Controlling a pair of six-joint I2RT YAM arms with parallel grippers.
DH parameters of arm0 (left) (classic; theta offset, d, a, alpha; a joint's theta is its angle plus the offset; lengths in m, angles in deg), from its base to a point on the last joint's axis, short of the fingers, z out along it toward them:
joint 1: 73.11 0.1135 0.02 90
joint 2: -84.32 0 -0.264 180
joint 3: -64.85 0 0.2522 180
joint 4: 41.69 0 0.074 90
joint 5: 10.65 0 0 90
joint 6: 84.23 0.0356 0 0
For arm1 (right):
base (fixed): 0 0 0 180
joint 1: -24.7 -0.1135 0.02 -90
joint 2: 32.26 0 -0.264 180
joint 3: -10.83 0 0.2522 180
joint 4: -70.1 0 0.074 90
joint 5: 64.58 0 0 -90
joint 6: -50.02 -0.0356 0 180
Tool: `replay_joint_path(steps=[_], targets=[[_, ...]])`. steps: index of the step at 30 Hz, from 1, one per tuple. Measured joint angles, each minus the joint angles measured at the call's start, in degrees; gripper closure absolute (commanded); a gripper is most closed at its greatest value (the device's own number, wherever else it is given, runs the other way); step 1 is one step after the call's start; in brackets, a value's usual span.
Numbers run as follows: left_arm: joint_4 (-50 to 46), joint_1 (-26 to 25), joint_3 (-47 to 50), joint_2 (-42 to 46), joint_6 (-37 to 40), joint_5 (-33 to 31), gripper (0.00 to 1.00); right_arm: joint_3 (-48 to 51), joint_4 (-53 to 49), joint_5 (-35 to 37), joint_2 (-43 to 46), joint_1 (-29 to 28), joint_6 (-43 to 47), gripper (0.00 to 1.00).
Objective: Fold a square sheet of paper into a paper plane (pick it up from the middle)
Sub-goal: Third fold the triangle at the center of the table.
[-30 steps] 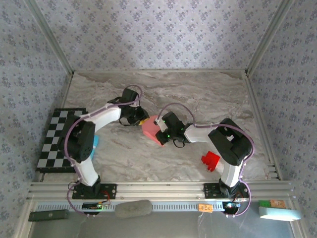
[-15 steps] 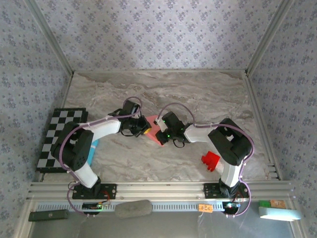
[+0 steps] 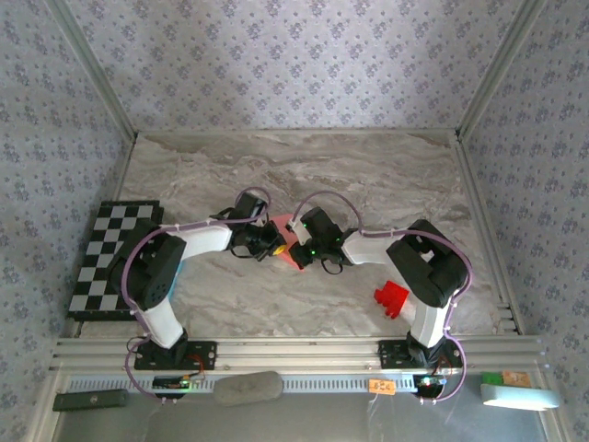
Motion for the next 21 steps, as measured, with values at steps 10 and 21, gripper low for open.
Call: replay_joint_path(steps=[10,21], targets=[[0.7,-0.31,1.7,-0.52,0.0,-0.24,0.94,0.0,0.0,0.0,0.0,0.0,-0.04,0.95],[1.05,-0.31,1.88,-1.51,0.02,-0.68,0.94,0.0,0.0,0.0,0.0,0.0,-0.07,0.95]])
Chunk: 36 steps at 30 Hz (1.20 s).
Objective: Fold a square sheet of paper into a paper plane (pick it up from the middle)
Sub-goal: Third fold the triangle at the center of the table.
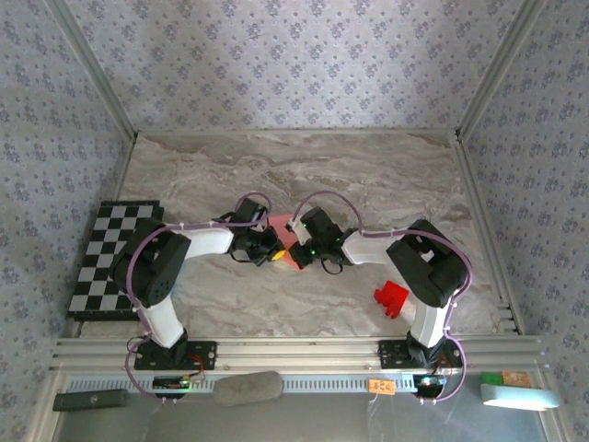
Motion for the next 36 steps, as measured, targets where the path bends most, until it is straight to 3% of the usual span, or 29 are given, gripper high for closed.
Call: replay_joint_path(steps=[14,18,24,36], targets=[[-0.11,0.0,0.0,0.0,0.0,-0.44,0.96,-0.66,-1.03,0.0,0.0,0.0,-0.22,0.92],[-0.15,0.0,0.0,0.0,-0.02,-0.59,0.97,-1.33,-2.43,-0.07,0.02,0.09,-0.76,0.87],[-0.2,-0.02,0.0,-0.04,-0.02,-0.63,0.97,-2.03,-4.85,-0.22,2.25,1.42,-3.17,0.71],[-0.07,-0.02,0.0,-0.2,-0.48,-0.57,0.98,-2.03,-7.87,-6.43,8.46,5.62,-7.15,0.64]])
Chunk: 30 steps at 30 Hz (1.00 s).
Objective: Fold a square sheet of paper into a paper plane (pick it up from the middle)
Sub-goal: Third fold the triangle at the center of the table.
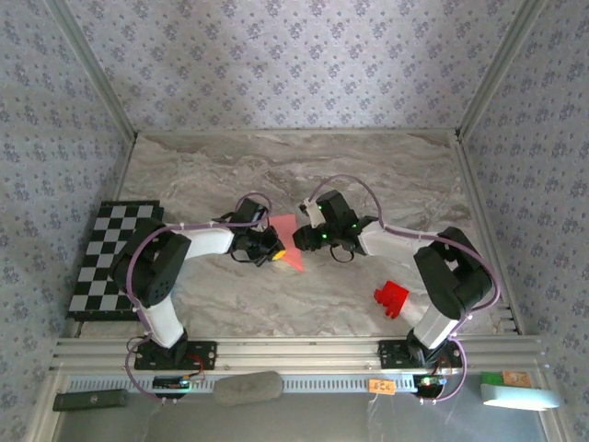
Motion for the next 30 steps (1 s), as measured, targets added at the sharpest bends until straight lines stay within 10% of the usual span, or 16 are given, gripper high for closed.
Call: replay_joint_path(steps=[11,30], targets=[[0.04,0.0,0.0,0.0,-1.03,-0.02,0.99,-0.04,-3.02,-10.14,-5.29,-0.22,-7.89,0.9],[0.42,0.0,0.24,0.0,-1.07,0.22,0.99,-1.36,-3.04,-13.33,-9.66,-1.01,-9.77,0.95]])
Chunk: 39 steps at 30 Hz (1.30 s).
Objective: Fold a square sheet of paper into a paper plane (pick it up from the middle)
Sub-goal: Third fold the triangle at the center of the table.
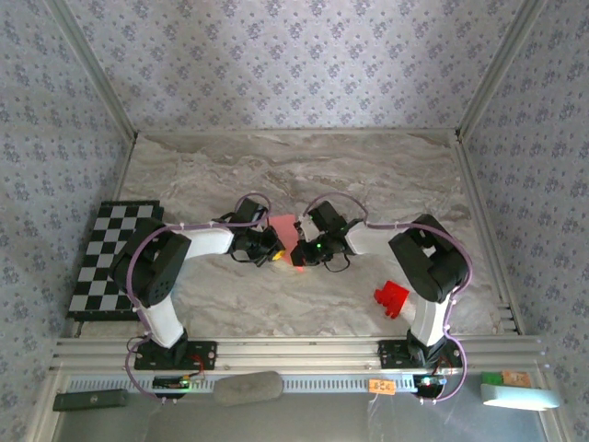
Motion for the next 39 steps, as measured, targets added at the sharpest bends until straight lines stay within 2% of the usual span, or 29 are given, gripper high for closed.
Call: replay_joint_path(steps=[20,30,39], targets=[[2.12,0.04,1.16,0.0,0.02,0.22,1.0,0.02,-1.62,-1.55,-0.98,0.48,0.98,0.93],[3.34,0.42,1.64,0.0,0.09,1.07,1.0,4.74,-6.36,-1.99,3.82,0.48,2.19,0.93],[3.41,0.42,1.64,0.0,1.29,1.31,1.0,2.78,-6.16,-0.09,9.51,0.85,1.44,0.94]])
